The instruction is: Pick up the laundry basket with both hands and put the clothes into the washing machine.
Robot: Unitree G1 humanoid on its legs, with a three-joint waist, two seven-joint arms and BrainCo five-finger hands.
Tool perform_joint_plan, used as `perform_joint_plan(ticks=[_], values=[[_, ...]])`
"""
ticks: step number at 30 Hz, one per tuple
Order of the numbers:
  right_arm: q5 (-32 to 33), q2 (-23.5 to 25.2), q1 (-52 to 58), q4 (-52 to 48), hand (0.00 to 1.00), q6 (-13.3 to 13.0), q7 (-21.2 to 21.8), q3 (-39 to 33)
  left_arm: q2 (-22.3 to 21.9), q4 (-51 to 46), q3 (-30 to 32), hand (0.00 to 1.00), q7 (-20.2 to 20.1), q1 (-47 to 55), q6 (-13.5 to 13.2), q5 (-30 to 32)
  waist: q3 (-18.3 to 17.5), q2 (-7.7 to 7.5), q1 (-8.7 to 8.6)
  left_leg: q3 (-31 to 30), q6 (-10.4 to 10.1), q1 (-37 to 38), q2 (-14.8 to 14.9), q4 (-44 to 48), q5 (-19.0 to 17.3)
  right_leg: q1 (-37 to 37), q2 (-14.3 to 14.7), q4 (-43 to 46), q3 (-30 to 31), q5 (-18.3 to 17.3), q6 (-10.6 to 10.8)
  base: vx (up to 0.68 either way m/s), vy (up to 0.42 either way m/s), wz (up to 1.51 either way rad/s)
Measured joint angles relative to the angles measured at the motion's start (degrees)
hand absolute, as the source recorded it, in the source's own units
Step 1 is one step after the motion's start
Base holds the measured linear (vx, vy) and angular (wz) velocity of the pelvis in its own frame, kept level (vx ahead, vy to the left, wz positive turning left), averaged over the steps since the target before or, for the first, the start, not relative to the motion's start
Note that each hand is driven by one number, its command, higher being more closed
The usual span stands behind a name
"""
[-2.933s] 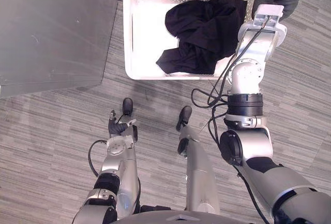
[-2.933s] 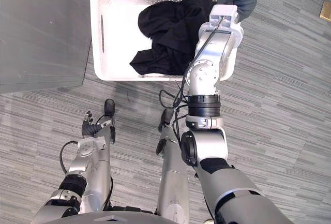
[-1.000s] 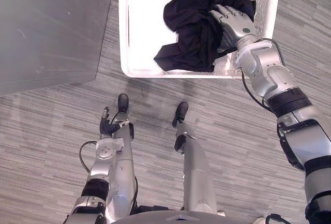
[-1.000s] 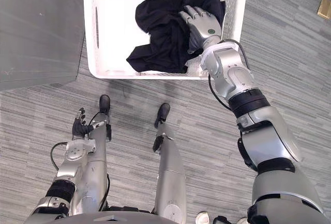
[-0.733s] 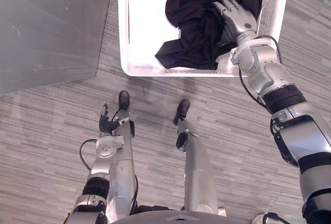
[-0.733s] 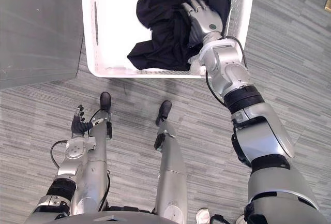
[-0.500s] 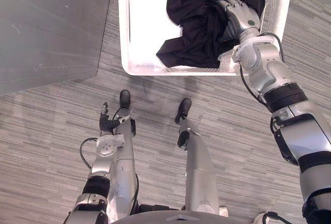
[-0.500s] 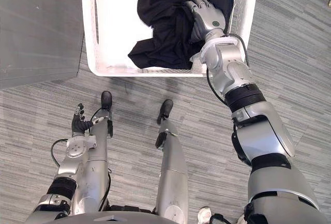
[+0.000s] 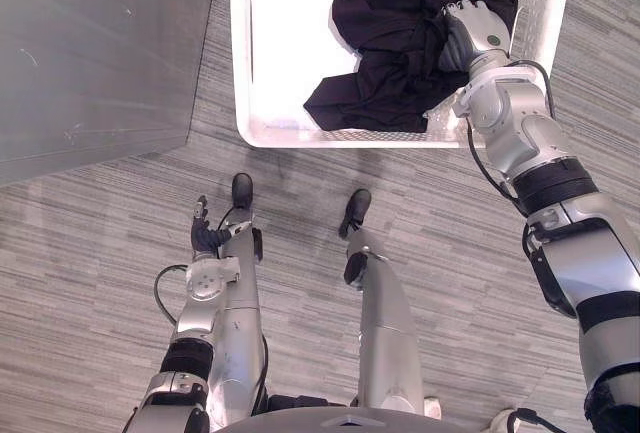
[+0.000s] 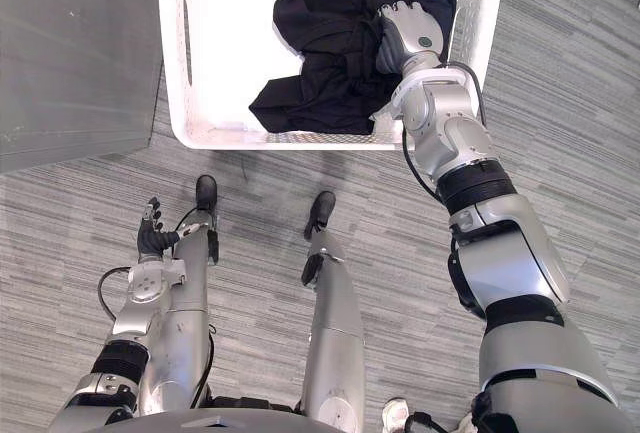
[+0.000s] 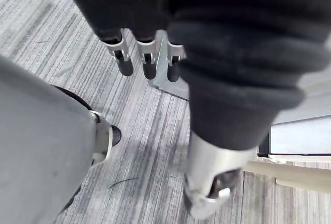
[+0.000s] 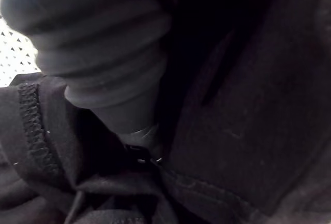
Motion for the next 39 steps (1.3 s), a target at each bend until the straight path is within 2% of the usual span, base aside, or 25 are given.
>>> perform_joint_plan(ticks=[5,8,9,12,13,14,15,16,17,18,21,22,24,27,30,34,36,39], values=[[0.08,0.0,0.0,-0.01,1.0,0.03,-0.01,0.0,-0.27,0.01,0.49,0.0,0.31,0.0,-0.07,-0.08,0.0,0.0,0.01,-0.04,0.04,0.01,-0.02,0.14,-0.03,0.17,-0.03,0.01,-0.08,0.0,0.0,0.01,-0.002,0.0],[1.12,0.41,0.0,-0.06,1.0,0.07,-0.03,-1.06,-0.36,0.27,1.26,0.0,0.33,0.0,-0.45,-4.74,0.0,0.0,-0.04,-0.05,0.03,0.03,-0.02,0.04,-0.02,0.19,-0.03,-0.02,-0.14,0.01,0.01,0.06,-0.013,0.01],[3.07,1.8,0.0,-0.12,1.0,0.14,-0.25,-3.75,-0.38,0.43,1.59,0.0,0.36,0.0,-0.46,-5.28,0.0,0.0,-0.16,-0.05,0.03,0.05,-0.03,0.04,-0.02,0.2,-0.03,-0.01,-0.13,0.01,0.01,0.05,-0.01,0.0],[14.84,4.96,0.06,-0.66,1.0,0.03,-2.45,-11.13,-0.38,0.57,1.71,0.0,0.46,-0.07,-0.5,-6.66,0.0,0.01,-0.17,-0.04,0.03,0.11,-0.03,0.09,-0.02,0.21,-0.04,0.14,-0.1,0.0,0.01,0.04,-0.009,0.0],[22.16,6.31,0.37,-1.83,1.0,-0.11,-3.64,-15.1,-0.43,0.6,1.72,0.0,0.48,-0.12,-0.53,-6.83,-0.01,0.01,-0.11,-0.05,0.03,0.13,-0.04,0.17,-0.02,0.21,-0.07,0.26,-0.1,-0.01,0.0,0.04,-0.008,0.01],[30.27,7.92,0.86,-2.84,1.0,-1.35,-5.32,-19.51,-0.47,0.62,1.72,0.0,0.49,-0.15,-0.55,-7.63,-0.01,0.01,-0.12,-0.08,0.04,0.17,-0.07,0.29,-0.03,0.23,-0.12,0.48,-0.09,-0.08,-0.02,0.0,0.0,0.0],[33.65,8.92,1.19,-3.5,1.0,-1.67,-6.15,-22.18,-0.55,0.65,1.73,0.0,0.5,-0.21,-0.55,-8.09,-0.01,0.01,-0.1,-0.09,0.05,0.21,-0.11,0.36,-0.03,0.23,-0.17,0.67,-0.07,-0.19,-0.01,0.03,-0.004,0.04],[40.52,10.8,2.06,-4.87,1.0,-2.88,-7.66,-26.79,-0.8,0.67,1.89,0.0,0.51,-0.28,-0.59,-9.02,-0.01,0.02,-0.15,-0.2,0.08,0.27,-0.28,0.55,-0.06,0.19,-0.36,1.25,-0.07,-0.51,0.04,0.02,-0.002,0.07],[46.13,12.26,2.43,-5.29,1.0,-4.12,-9.0,-29.8,-0.99,0.72,2.13,0.0,0.56,-0.35,-0.59,-9.35,-0.02,0.05,-0.23,-0.34,0.12,0.29,-0.4,0.72,-0.09,0.19,-0.49,1.62,-0.07,-0.75,0.02,0.03,-0.002,0.07],[54.67,14.05,3.38,-6.88,1.0,-6.23,-10.54,-33.4,-1.21,0.75,2.4,0.0,0.73,-0.41,-0.59,-10.54,-0.03,0.05,-0.18,-0.43,0.15,0.29,-0.42,0.97,-0.2,0.19,-0.53,1.93,-0.03,-0.92,0.1,0.02,0.0,0.04],[66.71,18.03,4.58,-10.46,1.0,-10.17,-12.96,-38.0,-1.84,1.43,4.56,0.0,1.29,-0.59,-0.64,-13.74,-0.08,0.16,-0.38,-0.43,0.2,0.29,-0.42,1.49,-0.36,0.33,-0.52,2.01,0.01,-0.91,0.12,0.01,0.0,-0.01],[68.52,18.63,4.85,-11.32,1.0,-10.74,-13.18,-38.5,-1.98,1.84,5.01,0.0,1.32,-0.76,-0.69,-14.69,-0.08,0.35,-0.35,-0.5,0.24,0.29,-0.38,1.71,-0.46,0.45,-0.46,2.01,0.01,-0.9,0.13,0.02,0.002,-0.03],[74.57,21.02,5.68,-14.0,1.0,-13.49,-13.63,-40.03,-2.26,3.53,6.55,0.0,1.5,-1.21,-0.95,-17.85,-0.22,0.78,-0.29,-0.56,0.37,0.3,-0.34,2.26,-0.69,0.71,-0.4,2.04,0.05,-0.87,0.15,0.02,0.002,-0.01],[79.4,23.46,5.88,-16.46,1.0,-15.45,-13.92,-40.78,-2.32,4.42,7.6,0.0,1.51,-1.33,-0.98,-19.84,-0.24,0.86,-0.21,-0.62,0.38,0.45,-0.17,2.58,-0.77,1.01,-0.23,2.06,0.18,-0.81,0.16,0.02,-0.002,-0.02],[85.16,27.93,7.27,-21.84,1.0,-18.03,-14.37,-40.74,-2.41,6.42,8.21,0.0,1.48,-1.35,-0.9,-20.32,-0.26,1.1,-0.12,-0.73,0.23,2.82,0.13,2.83,-1.37,3.54,0.08,2.02,0.13,-1.05,0.17,0.04,-0.011,-0.01],[88.03,31.06,10.21,-29.22,1.0,-21.16,-15.01,-40.45,-2.53,8.09,8.18,0.0,1.44,-1.31,-0.46,-21.42,-0.3,1.46,-0.04,-0.62,0.27,6.05,0.11,2.43,-1.93,6.73,-0.06,2.28,0.1,-2.1,-0.19,0.03,-0.006,0.04],[89.56,32.95,12.63,-33.11,1.0,-23.53,-15.16,-39.86,-2.54,9.08,7.79,0.0,1.32,-0.47,0.1,-22.42,-0.34,1.53,-0.03,-0.17,0.18,9.6,-0.15,1.6,-2.18,9.46,-0.52,2.92,0.19,-2.8,0.27,0.03,-0.017,0.08],[89.94,33.92,14.93,-36.32,1.0,-25.1,-15.25,-39.03,-3.4,11.08,8.45,0.0,0.93,0.1,0.82,-22.6,-0.84,2.37,-0.32,0.2,0.28,14.43,-1.32,0.79,-2.83,12.74,-2.07,5.7,0.0,-5.58,0.07,0.03,-0.045,0.18]])
